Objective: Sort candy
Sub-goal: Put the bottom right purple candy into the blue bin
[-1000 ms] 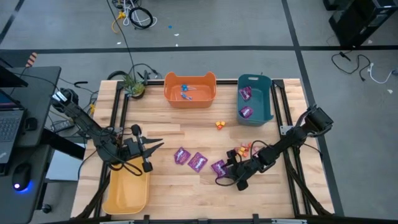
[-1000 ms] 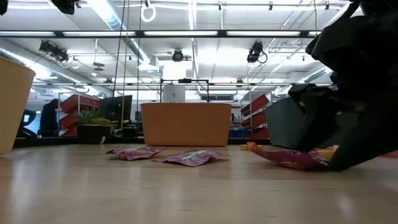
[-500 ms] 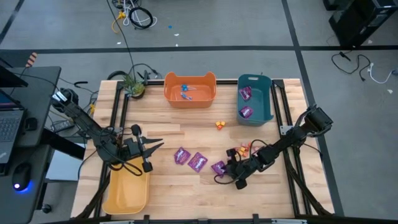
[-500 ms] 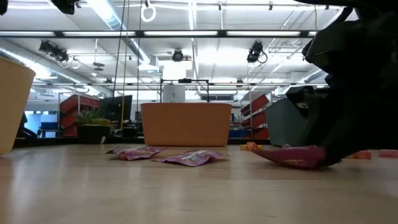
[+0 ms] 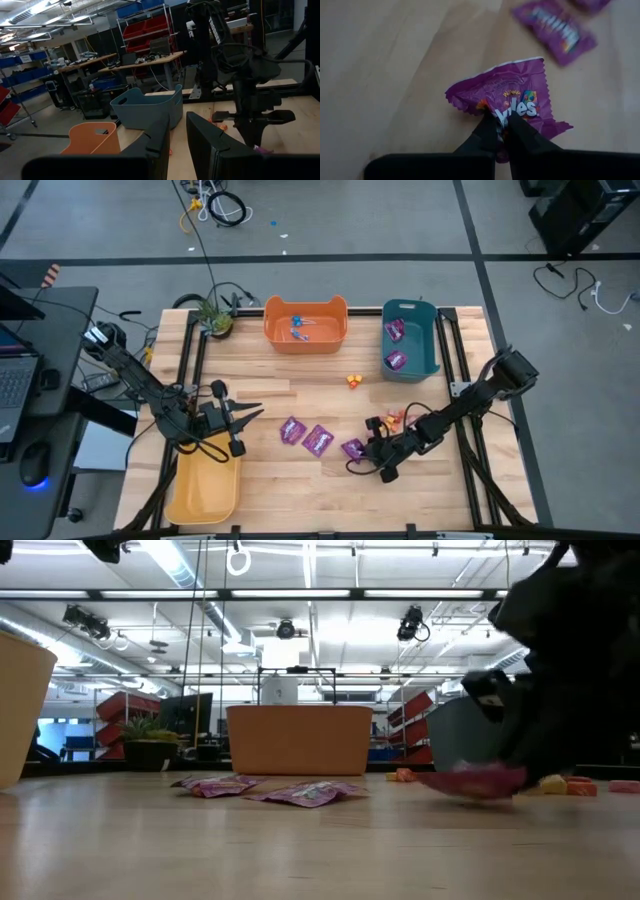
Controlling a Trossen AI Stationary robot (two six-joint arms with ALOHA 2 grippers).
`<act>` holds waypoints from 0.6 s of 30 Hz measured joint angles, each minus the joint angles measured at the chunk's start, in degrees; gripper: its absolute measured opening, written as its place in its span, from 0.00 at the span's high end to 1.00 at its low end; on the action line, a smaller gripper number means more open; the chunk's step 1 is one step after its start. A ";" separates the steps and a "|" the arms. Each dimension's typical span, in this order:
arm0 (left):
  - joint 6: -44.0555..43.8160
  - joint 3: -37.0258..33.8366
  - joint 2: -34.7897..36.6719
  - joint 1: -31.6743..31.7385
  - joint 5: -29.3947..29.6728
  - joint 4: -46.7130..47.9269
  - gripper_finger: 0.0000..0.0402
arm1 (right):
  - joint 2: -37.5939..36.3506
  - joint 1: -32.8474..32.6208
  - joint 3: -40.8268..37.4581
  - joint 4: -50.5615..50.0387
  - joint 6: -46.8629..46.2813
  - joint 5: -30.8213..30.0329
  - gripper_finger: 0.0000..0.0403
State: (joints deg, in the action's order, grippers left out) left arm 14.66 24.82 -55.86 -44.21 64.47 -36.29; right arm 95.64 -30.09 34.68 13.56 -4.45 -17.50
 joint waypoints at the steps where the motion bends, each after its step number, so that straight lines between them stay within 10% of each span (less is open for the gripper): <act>1: 0.00 0.00 0.00 0.00 0.00 0.00 0.83 | -0.79 0.00 0.00 0.04 0.45 -0.34 0.96; 18: 0.00 0.00 0.00 0.00 0.00 0.09 0.83 | -18.18 3.81 0.15 -6.55 4.70 -9.14 0.97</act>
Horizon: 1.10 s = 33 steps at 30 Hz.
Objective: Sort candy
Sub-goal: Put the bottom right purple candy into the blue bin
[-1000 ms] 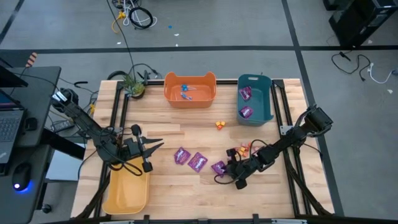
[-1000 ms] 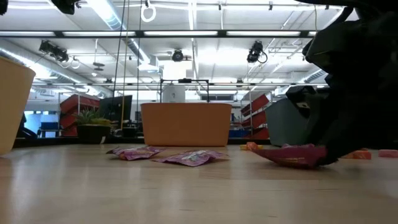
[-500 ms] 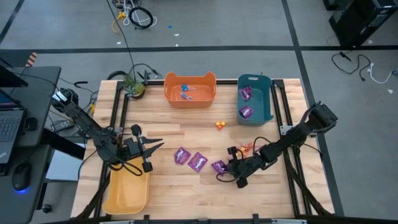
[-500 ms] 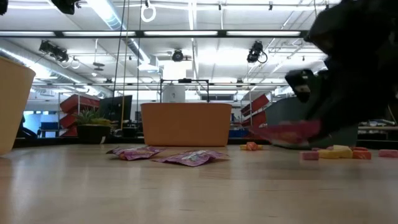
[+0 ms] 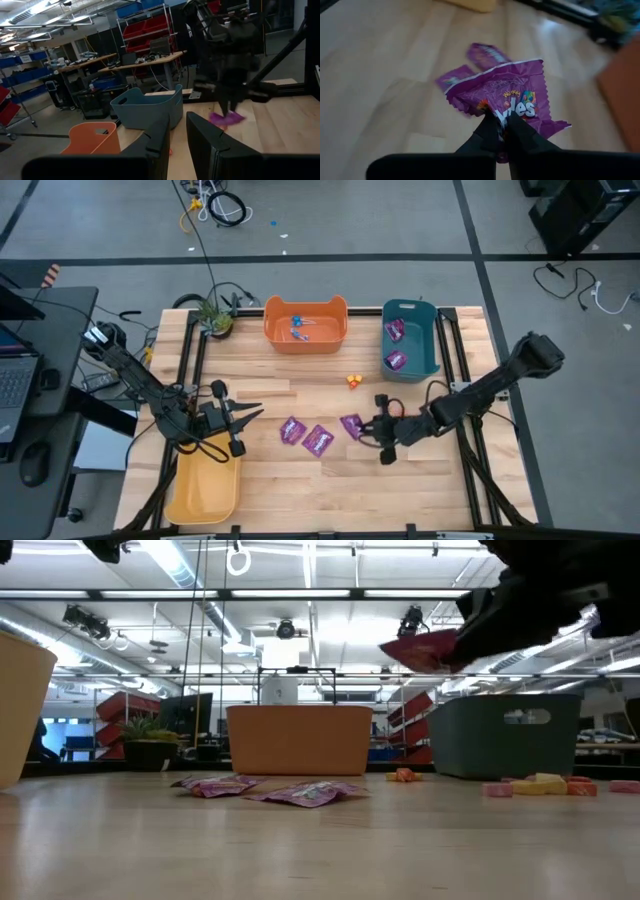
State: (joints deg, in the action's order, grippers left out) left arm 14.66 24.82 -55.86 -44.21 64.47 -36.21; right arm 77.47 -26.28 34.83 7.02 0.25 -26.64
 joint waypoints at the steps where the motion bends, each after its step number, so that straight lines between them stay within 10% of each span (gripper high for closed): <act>1: 0.00 -0.01 0.00 -0.01 0.00 0.03 0.83 | -1.33 0.41 0.00 -0.88 -0.01 -0.75 0.97; 19: 0.00 0.00 0.00 -0.01 0.00 0.15 0.83 | -17.98 15.75 0.02 -11.50 -2.73 -14.43 0.97; 33: 0.00 0.00 0.00 0.00 0.00 0.15 0.83 | -23.69 37.14 0.09 -24.92 -20.44 -13.86 0.97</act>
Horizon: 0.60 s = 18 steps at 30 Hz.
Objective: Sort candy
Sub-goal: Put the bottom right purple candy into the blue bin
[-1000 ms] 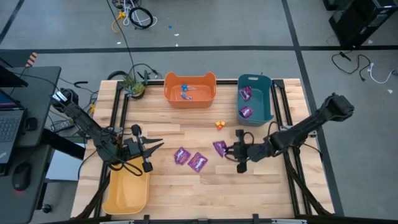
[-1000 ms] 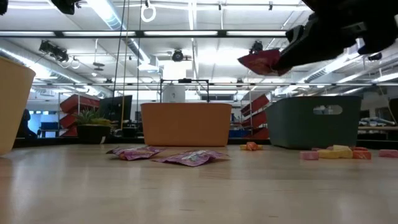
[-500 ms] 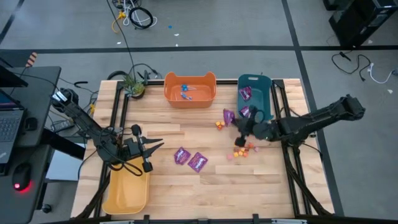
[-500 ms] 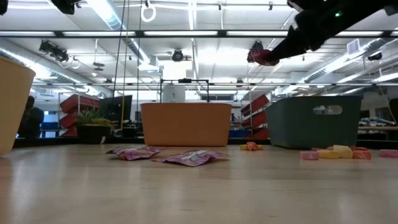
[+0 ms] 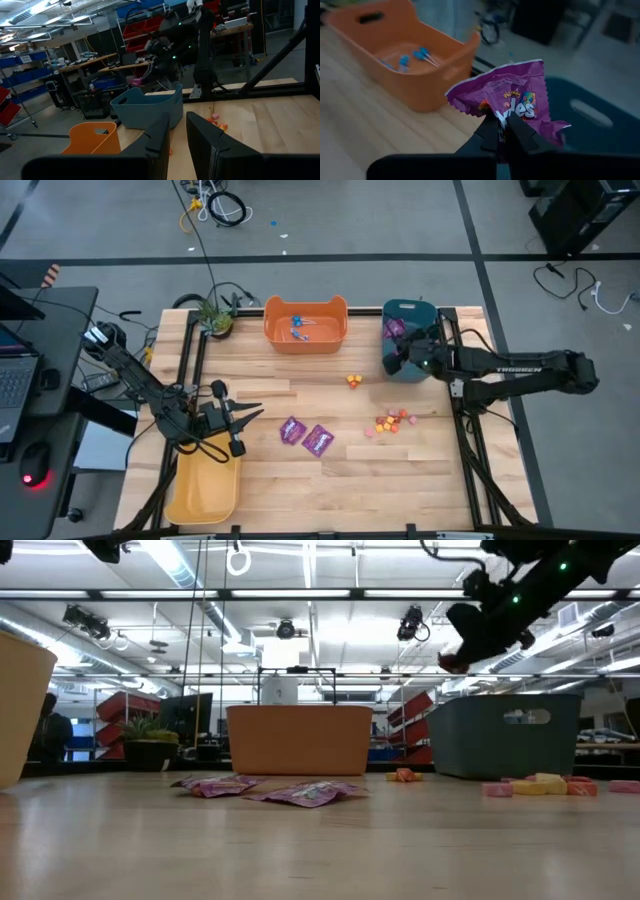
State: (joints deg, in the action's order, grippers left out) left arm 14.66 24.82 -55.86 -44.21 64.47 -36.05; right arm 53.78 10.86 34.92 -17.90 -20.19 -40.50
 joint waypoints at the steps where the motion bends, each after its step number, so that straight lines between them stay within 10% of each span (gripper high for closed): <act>1: 0.00 0.00 0.00 0.00 0.00 0.00 0.83 | 0.00 1.14 0.00 -1.11 -0.86 0.53 0.97; 18: 0.02 -0.01 0.00 0.00 0.02 -0.02 0.83 | 0.02 18.71 0.00 -12.88 -7.31 16.95 0.97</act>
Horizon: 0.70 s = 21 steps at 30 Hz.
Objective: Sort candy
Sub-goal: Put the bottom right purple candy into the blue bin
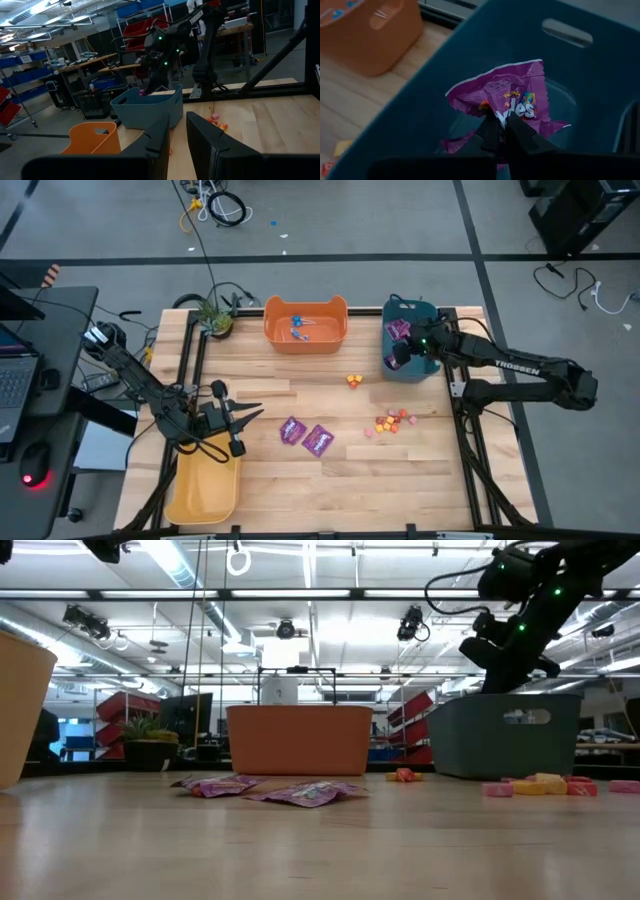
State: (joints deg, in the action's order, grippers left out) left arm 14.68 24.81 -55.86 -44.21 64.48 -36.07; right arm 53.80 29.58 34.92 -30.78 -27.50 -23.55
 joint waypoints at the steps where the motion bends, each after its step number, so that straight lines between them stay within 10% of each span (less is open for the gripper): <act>1: 0.00 -0.01 0.00 0.00 -0.01 0.00 0.83 | 0.00 0.99 0.00 -0.17 0.02 0.92 0.97; 21: 0.00 0.01 0.00 0.00 0.01 0.02 0.83 | 9.16 16.48 0.00 3.76 5.93 8.70 0.97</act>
State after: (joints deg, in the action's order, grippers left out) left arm 14.68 24.82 -55.86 -44.21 64.49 -36.05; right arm 62.96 46.05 34.92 -27.01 -21.57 -14.85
